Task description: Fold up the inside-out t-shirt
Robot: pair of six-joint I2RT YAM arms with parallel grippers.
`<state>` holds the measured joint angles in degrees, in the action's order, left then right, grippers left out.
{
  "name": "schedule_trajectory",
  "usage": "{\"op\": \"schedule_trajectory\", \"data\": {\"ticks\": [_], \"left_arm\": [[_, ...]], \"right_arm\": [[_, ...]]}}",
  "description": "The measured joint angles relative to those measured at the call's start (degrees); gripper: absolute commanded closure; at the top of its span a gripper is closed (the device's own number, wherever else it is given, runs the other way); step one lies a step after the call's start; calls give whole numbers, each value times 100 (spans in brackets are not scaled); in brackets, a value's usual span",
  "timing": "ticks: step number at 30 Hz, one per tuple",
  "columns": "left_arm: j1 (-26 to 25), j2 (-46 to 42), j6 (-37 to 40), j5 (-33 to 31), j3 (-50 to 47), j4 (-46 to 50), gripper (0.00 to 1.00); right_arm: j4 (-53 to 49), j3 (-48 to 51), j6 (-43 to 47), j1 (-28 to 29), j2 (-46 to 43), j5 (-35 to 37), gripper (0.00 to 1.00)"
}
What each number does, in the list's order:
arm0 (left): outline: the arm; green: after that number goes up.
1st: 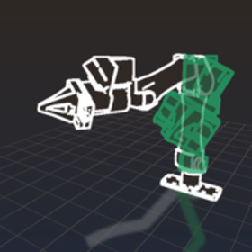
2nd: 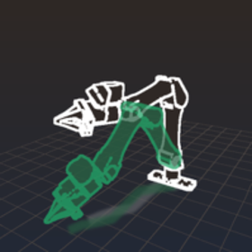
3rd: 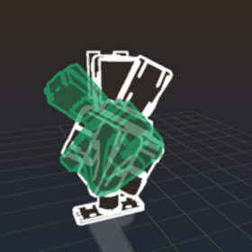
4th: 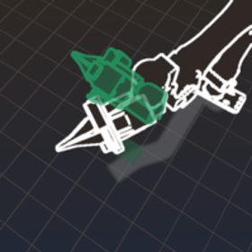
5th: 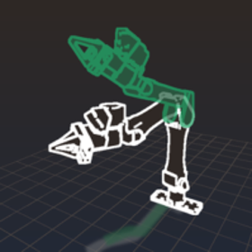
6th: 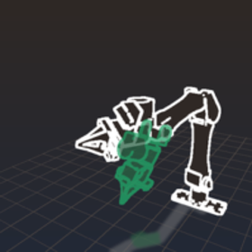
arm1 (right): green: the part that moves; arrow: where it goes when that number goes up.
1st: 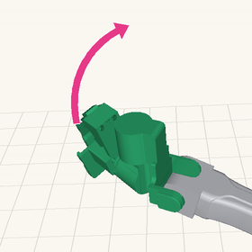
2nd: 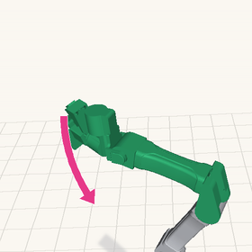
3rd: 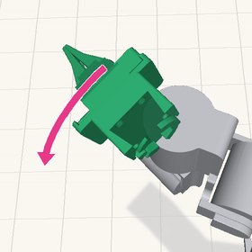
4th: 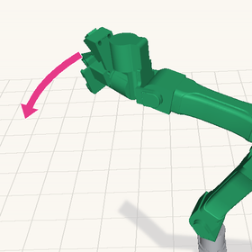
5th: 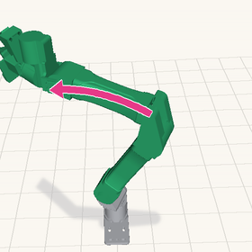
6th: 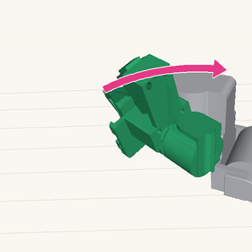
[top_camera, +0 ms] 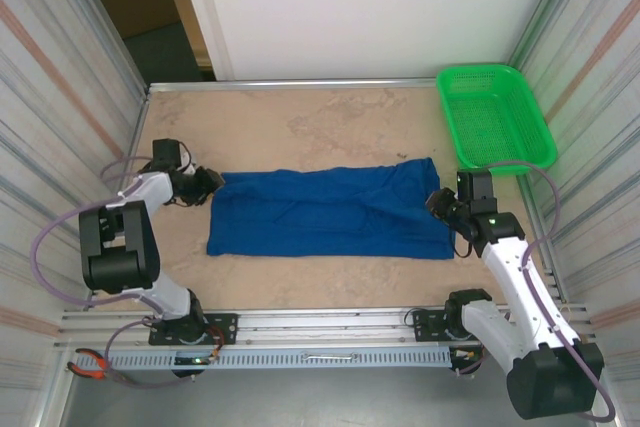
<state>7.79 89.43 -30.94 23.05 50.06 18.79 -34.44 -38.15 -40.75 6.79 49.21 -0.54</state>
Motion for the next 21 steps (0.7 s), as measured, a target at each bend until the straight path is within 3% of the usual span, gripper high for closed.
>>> {"op": "schedule_trajectory", "data": {"ticks": [4, 8, 16, 21], "left_arm": [[0, -485, -66, -155, -17, 83, 50], [-50, -791, -61, -214, 264, 151, 47], [-828, -129, -61, -177, 1025, 81, 45], [-953, 0, -61, -190, 1025, 146, 45]], "right_arm": [[-181, -350, 42, 0, 310, 164, 57], [44, -940, 299, 0, 1165, -50, 51], [573, -2190, 942, 492, 3869, -557, 50], [697, -2601, 1132, 835, 4809, -577, 50]]}}
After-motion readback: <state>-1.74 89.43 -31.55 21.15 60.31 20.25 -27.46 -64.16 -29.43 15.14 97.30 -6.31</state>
